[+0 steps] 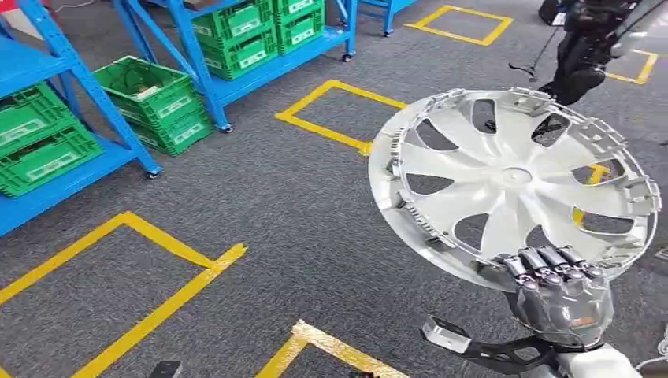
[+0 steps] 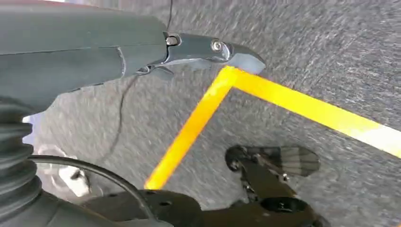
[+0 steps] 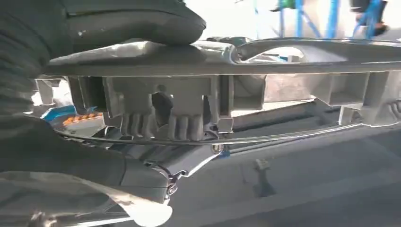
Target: Take the parts from the cabinet and place them on the table.
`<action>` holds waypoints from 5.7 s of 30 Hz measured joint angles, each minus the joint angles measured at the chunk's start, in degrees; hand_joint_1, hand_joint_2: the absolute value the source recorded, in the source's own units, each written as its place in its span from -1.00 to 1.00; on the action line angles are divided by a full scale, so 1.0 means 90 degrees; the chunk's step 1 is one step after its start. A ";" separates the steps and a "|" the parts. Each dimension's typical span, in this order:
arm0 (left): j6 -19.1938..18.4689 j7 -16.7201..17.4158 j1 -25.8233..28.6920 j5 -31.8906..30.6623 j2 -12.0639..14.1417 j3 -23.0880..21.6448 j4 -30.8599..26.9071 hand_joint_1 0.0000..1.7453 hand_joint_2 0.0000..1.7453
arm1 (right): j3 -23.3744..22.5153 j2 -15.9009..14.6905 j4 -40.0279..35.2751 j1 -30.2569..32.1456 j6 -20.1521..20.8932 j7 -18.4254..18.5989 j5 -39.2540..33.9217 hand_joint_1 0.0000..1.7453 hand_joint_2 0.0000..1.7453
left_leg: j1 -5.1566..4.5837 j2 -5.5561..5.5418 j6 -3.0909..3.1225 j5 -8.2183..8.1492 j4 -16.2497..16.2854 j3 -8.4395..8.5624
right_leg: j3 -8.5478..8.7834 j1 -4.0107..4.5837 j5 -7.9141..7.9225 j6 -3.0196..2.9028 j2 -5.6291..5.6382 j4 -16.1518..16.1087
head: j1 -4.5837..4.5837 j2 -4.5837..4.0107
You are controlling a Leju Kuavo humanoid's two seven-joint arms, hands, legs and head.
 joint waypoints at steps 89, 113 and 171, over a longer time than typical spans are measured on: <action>0.0073 0.0151 -0.0075 0.0092 0.0083 0.0141 0.0002 -1.00 1.00 | -0.0284 0.0301 -0.0415 0.0422 0.0000 -0.0010 0.0005 1.00 1.00 | -0.0030 -0.0375 0.0021 0.0096 -0.0179 0.0041 | 0.0429 0.0055 -0.0003 -0.0154 0.0064 -0.0801 | -0.0066 0.0000; 0.0058 0.0153 -0.0075 -0.0002 0.0146 0.0177 0.0000 -1.00 1.00 | -0.0272 0.0304 -0.0432 0.0410 0.0000 -0.0112 0.0005 1.00 1.00 | -0.0024 -0.0861 -0.0083 -0.0033 -0.0001 0.0000 | 0.1038 0.0051 0.0505 -0.0326 0.0684 -0.1733 | -0.0153 0.0000; -0.0090 0.0172 -0.0191 0.0041 0.0102 0.0391 -0.0002 -1.00 1.00 | -0.0173 0.0299 -0.0284 0.0198 0.0000 0.0036 0.0007 1.00 1.00 | -0.0030 -0.0307 -0.0133 -0.0323 0.1034 -0.0404 | 0.1119 0.0104 0.0446 -0.0363 0.0462 -0.1758 | -0.0158 0.0000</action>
